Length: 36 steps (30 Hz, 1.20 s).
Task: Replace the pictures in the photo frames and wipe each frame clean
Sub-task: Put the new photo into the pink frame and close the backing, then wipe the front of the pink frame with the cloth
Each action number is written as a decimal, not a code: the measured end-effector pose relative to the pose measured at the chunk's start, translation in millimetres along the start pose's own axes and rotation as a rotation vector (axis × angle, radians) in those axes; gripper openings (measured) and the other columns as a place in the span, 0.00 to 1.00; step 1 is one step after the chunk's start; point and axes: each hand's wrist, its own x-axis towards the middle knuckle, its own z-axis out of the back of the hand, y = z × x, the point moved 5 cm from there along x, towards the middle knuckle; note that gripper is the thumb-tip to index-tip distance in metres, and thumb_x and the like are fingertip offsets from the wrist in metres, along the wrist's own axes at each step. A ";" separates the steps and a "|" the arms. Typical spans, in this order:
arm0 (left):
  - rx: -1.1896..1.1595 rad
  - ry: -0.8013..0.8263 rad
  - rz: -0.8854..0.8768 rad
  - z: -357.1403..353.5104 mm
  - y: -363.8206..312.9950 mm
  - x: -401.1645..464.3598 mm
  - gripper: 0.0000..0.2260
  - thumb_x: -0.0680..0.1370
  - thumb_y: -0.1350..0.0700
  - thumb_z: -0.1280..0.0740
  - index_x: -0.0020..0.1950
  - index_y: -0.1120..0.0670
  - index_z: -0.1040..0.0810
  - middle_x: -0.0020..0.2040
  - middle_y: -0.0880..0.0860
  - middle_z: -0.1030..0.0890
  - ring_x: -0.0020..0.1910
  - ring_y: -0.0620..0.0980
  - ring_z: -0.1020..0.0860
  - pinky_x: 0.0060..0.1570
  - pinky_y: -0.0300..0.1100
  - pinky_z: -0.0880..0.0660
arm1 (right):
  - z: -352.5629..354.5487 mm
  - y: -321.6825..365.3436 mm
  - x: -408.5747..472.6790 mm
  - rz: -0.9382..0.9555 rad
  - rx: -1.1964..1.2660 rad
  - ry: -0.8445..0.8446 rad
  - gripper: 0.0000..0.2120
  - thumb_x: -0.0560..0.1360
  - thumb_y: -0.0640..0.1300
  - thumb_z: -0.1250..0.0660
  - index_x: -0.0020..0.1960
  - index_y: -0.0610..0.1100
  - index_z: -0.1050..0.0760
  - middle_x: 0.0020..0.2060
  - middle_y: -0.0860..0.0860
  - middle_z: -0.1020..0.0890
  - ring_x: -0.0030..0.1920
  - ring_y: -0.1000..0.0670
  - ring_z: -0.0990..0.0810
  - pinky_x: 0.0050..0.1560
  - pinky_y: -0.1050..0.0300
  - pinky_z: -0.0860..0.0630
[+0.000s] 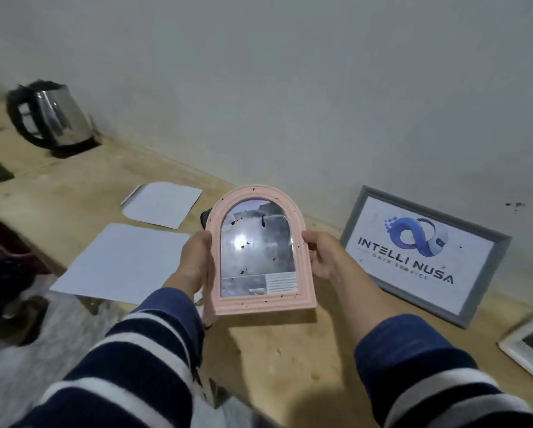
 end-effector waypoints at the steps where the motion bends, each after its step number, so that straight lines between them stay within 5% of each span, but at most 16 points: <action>1: -0.038 -0.013 0.005 12.6 -3.0 7.5 0.12 0.77 0.51 0.42 0.46 0.58 0.24 0.40 0.57 0.23 0.41 0.57 0.25 0.47 0.49 0.27 | -14.4 -3.7 6.5 -0.008 0.013 0.021 0.11 0.80 0.38 0.42 0.39 0.38 0.27 0.24 0.47 0.24 0.20 0.51 0.27 0.21 0.63 0.30; 6: -0.100 -0.094 0.060 77.6 -16.7 49.6 0.14 0.74 0.45 0.39 0.40 0.55 0.25 0.36 0.54 0.26 0.38 0.55 0.27 0.49 0.49 0.30 | -86.4 -17.9 39.9 -0.029 0.009 0.089 0.11 0.79 0.41 0.42 0.41 0.38 0.26 0.22 0.49 0.22 0.21 0.51 0.24 0.24 0.62 0.27; 9: -0.129 -0.151 0.075 115.9 -27.2 82.3 0.20 0.74 0.44 0.39 0.53 0.59 0.21 0.45 0.55 0.23 0.49 0.60 0.23 0.56 0.51 0.28 | -132.8 -20.0 60.4 -0.045 0.000 0.137 0.12 0.79 0.47 0.40 0.41 0.43 0.25 0.22 0.52 0.22 0.19 0.54 0.26 0.21 0.64 0.30; 11: -0.139 -0.178 0.063 138.1 -37.5 105.3 0.18 0.76 0.45 0.40 0.52 0.58 0.22 0.39 0.54 0.24 0.41 0.57 0.24 0.50 0.48 0.28 | -157.5 -22.3 78.4 -0.076 -0.042 0.132 0.14 0.80 0.52 0.42 0.42 0.45 0.26 0.22 0.54 0.22 0.19 0.56 0.26 0.23 0.64 0.31; 14: -0.142 -0.210 0.059 166.4 -52.6 144.6 0.13 0.76 0.46 0.40 0.47 0.56 0.24 0.37 0.54 0.26 0.35 0.54 0.29 0.46 0.46 0.30 | -181.6 -29.0 120.8 -0.038 -0.204 -0.012 0.14 0.79 0.49 0.40 0.58 0.42 0.24 0.40 0.50 0.19 0.38 0.50 0.22 0.39 0.55 0.23; 17: -0.152 -0.222 0.066 186.1 -62.5 181.8 0.12 0.78 0.48 0.40 0.44 0.55 0.26 0.34 0.53 0.28 0.33 0.52 0.30 0.39 0.44 0.31 | -193.3 -24.0 163.2 0.178 -0.669 -0.254 0.20 0.77 0.51 0.38 0.68 0.51 0.31 0.60 0.47 0.24 0.57 0.44 0.25 0.56 0.50 0.26; 20: -0.157 -0.209 0.076 196.6 -67.4 209.1 0.13 0.77 0.47 0.39 0.42 0.55 0.23 0.33 0.53 0.26 0.36 0.55 0.26 0.49 0.50 0.26 | -203.5 -10.3 187.8 0.238 -0.888 -0.471 0.27 0.75 0.57 0.37 0.72 0.57 0.39 0.68 0.46 0.36 0.66 0.41 0.35 0.63 0.46 0.34; 23: -0.150 -0.184 0.092 199.3 -66.4 225.9 0.14 0.77 0.46 0.39 0.42 0.55 0.21 0.34 0.53 0.24 0.39 0.56 0.25 0.55 0.54 0.27 | -215.1 -7.1 213.9 0.210 -1.069 -0.439 0.36 0.71 0.65 0.37 0.75 0.57 0.46 0.72 0.45 0.44 0.70 0.40 0.41 0.67 0.43 0.37; 26: -0.157 -0.168 0.111 201.5 -64.0 238.0 0.15 0.77 0.46 0.40 0.43 0.55 0.21 0.35 0.54 0.23 0.39 0.56 0.24 0.57 0.56 0.27 | -226.1 -21.5 229.6 0.163 -1.227 -0.356 0.40 0.69 0.65 0.35 0.75 0.52 0.45 0.72 0.45 0.46 0.69 0.40 0.43 0.67 0.44 0.37; 32: -0.142 -0.143 0.126 189.5 -62.5 243.5 0.14 0.79 0.48 0.41 0.40 0.55 0.23 0.26 0.52 0.24 0.34 0.56 0.25 0.48 0.50 0.25 | -211.3 -23.7 218.9 0.421 -1.041 -0.387 0.21 0.73 0.32 0.40 0.65 0.45 0.30 0.64 0.46 0.33 0.61 0.43 0.33 0.58 0.54 0.29; 36: -0.098 -0.092 0.138 163.5 -61.6 234.4 0.14 0.79 0.48 0.40 0.41 0.56 0.24 0.31 0.54 0.26 0.32 0.54 0.29 0.44 0.47 0.28 | -166.0 -5.3 197.7 0.398 -0.811 -0.476 0.06 0.71 0.38 0.39 0.47 0.46 0.30 0.44 0.47 0.21 0.43 0.44 0.21 0.42 0.51 0.22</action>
